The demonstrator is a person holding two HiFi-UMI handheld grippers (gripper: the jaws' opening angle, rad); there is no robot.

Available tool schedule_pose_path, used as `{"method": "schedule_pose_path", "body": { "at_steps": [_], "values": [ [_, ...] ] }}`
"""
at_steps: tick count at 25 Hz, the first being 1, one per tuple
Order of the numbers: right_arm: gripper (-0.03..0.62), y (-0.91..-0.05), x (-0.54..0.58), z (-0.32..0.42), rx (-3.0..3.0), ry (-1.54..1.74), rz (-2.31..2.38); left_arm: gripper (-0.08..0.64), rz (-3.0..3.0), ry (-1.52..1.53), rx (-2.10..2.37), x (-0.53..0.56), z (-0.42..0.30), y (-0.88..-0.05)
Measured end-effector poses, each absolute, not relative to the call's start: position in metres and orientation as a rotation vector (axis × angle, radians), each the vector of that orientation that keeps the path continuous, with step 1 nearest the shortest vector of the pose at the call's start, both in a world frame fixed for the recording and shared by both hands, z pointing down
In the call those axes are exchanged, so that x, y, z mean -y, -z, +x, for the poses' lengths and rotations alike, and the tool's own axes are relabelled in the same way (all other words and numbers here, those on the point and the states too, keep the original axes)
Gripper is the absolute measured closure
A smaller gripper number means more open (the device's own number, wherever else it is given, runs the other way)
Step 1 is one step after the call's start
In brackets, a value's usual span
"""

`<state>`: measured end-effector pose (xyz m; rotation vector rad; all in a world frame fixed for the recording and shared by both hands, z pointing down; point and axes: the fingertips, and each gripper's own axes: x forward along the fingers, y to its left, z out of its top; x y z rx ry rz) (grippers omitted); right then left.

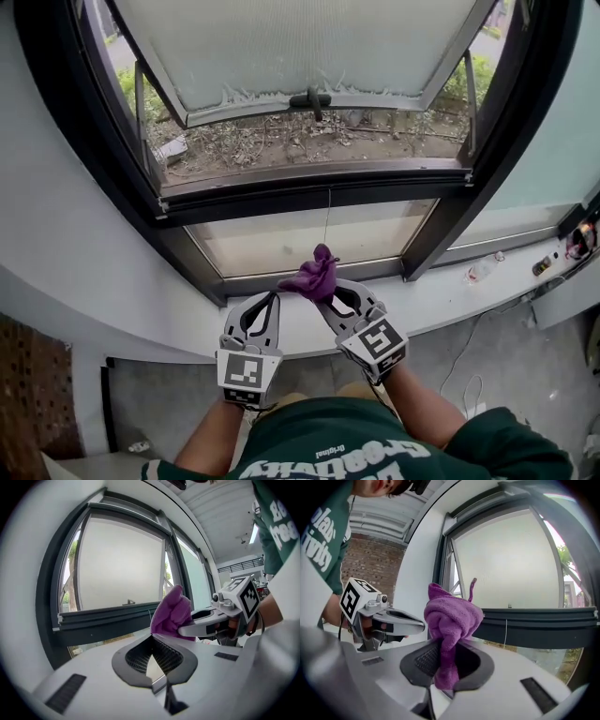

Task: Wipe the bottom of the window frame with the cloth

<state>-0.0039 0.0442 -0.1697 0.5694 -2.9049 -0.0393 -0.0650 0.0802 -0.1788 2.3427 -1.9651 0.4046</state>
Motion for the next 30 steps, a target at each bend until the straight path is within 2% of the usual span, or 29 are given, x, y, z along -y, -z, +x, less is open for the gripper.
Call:
{"method": "schedule_pose_path", "body": {
  "at_steps": [17, 30],
  "values": [
    [0.526, 0.174, -0.039, -0.002, 2.912, 0.013, 0.597, 0.551, 2.407, -0.224, 1.893, -0.066, -0.059, 0.216],
    [0.526, 0.166, -0.034, -0.006, 2.885, 0.014, 0.592, 0.551, 2.389, -0.306, 1.922, -0.064, -0.069, 0.200]
  ]
}}
